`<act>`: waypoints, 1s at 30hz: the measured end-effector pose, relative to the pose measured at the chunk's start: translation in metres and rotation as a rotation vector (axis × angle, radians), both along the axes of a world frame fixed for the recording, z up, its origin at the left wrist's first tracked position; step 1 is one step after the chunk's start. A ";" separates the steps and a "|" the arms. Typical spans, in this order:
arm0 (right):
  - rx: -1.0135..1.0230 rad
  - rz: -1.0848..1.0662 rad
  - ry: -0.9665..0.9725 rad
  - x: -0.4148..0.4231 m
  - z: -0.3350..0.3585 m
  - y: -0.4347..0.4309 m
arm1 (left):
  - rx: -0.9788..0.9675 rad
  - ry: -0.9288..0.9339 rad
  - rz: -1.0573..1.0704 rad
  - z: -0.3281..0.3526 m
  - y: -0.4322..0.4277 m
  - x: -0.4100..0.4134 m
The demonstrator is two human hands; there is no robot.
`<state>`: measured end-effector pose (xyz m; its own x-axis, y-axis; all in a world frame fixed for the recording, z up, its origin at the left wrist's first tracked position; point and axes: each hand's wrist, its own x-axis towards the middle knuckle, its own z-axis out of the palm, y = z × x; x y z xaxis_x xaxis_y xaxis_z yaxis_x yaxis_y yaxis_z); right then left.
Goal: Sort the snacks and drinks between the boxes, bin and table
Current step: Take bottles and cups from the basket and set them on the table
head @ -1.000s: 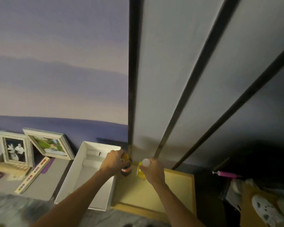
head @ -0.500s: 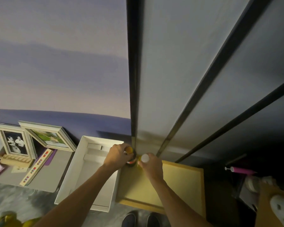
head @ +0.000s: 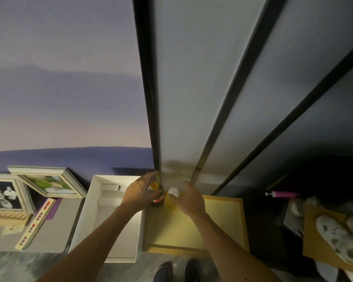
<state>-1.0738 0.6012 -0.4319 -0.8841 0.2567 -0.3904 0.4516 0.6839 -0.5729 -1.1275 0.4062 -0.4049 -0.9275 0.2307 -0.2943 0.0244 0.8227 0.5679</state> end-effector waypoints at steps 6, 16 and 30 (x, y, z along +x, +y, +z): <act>0.126 -0.085 0.139 0.020 0.044 0.056 | -0.025 0.082 -0.122 0.050 0.026 -0.001; 0.361 -0.441 0.266 0.173 0.185 0.155 | 0.036 0.357 -0.470 0.149 0.161 0.043; 0.541 -1.134 0.166 0.571 0.224 0.171 | 0.258 0.428 -1.006 0.164 0.322 0.344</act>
